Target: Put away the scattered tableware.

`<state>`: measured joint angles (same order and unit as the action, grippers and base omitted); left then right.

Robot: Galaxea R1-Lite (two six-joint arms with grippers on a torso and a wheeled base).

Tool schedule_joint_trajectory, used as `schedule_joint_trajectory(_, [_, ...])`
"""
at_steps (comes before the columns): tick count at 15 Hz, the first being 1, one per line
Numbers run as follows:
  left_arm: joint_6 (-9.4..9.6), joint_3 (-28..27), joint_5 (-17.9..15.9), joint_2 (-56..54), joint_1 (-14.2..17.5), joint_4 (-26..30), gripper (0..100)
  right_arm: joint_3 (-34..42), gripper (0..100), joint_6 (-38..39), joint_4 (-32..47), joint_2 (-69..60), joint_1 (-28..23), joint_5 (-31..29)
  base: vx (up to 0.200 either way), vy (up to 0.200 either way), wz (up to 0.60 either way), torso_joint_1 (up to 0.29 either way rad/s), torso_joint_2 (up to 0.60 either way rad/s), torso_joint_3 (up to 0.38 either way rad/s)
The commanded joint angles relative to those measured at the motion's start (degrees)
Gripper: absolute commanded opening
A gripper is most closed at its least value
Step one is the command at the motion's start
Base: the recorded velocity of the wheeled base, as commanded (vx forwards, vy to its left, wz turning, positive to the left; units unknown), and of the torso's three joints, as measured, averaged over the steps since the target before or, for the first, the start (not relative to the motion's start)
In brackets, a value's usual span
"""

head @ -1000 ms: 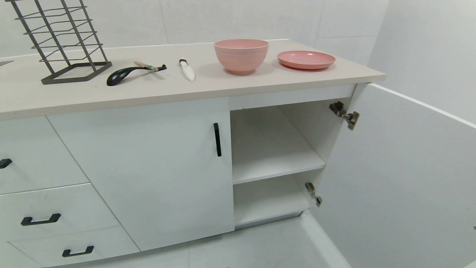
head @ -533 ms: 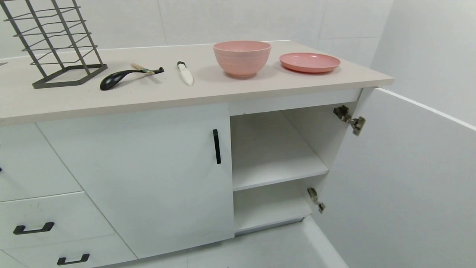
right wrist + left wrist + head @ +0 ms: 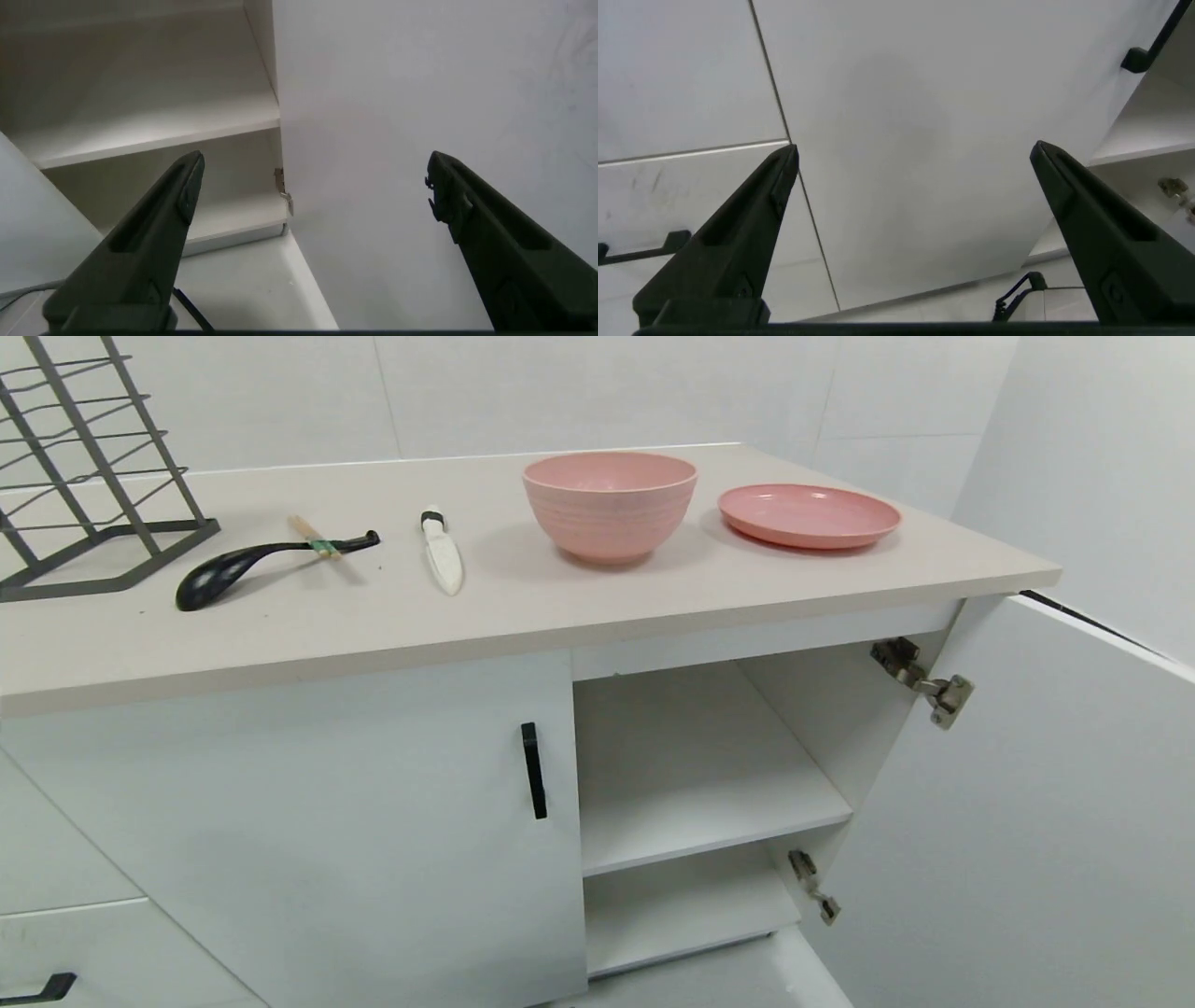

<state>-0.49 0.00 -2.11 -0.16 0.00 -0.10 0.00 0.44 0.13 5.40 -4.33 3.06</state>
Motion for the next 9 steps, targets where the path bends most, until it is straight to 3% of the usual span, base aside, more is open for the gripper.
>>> schedule_joint_trajectory(1, [-0.04,0.0,0.0,0.2,0.0,-0.1,100,0.0,100,0.0,0.0,0.1,0.0,0.0,0.000,0.000,0.00,0.124,-0.18,-0.032])
schedule_joint_trajectory(5, [-0.04,0.0,0.0,0.2,0.0,-0.1,100,0.0,100,0.0,0.0,0.1,0.0,0.0,0.000,0.000,0.00,0.223,-0.09,-0.108])
schedule_joint_trajectory(9, [-0.04,0.0,0.0,0.2,0.0,-0.1,100,0.0,100,0.0,0.0,0.1,0.0,0.0,0.000,0.000,0.00,0.212,-0.58,-0.221])
